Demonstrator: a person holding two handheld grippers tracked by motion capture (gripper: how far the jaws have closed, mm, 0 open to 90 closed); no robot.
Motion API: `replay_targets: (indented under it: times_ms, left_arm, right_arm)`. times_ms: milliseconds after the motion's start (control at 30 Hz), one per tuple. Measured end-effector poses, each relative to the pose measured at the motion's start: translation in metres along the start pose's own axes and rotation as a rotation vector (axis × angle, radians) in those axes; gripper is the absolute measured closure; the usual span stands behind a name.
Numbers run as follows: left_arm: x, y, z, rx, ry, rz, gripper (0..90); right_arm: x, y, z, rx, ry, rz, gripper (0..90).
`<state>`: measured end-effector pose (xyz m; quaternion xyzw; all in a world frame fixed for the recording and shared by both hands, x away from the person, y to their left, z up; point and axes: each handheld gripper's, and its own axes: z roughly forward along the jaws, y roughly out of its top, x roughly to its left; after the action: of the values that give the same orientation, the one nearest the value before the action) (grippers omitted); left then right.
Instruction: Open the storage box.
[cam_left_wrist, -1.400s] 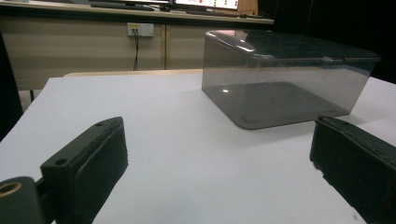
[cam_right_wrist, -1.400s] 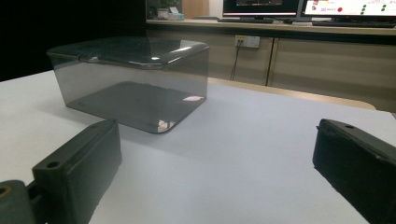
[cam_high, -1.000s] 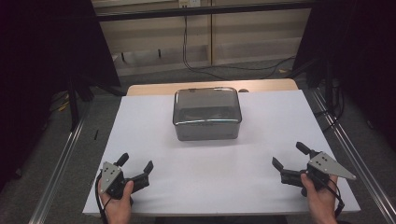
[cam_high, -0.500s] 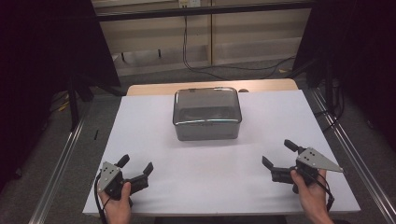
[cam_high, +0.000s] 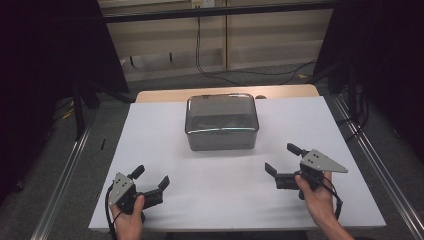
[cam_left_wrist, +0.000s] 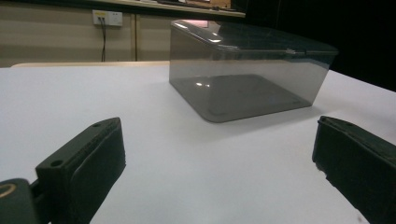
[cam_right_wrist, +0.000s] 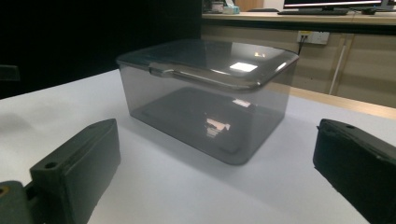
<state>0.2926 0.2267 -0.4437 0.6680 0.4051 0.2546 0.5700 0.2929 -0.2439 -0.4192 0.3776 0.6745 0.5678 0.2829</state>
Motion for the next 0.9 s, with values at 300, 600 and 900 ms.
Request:
replay_targets:
  times_ms: [300,600,900]
  left_arm:
    - [0.002,-0.001,-0.002,-0.006,0.028,-0.007,2.6]
    - [0.002,-0.001,-0.006,-0.018,0.023,0.019,2.7]
    - [0.005,-0.002,-0.008,-0.013,0.028,0.009,2.8]
  right_arm:
    - [0.008,0.008,0.024,-0.002,0.034,0.003,0.6]
    - [0.017,0.016,0.041,-0.01,0.06,-0.067,0.0]
    - [0.025,0.024,0.063,0.047,0.033,-0.231,1.1]
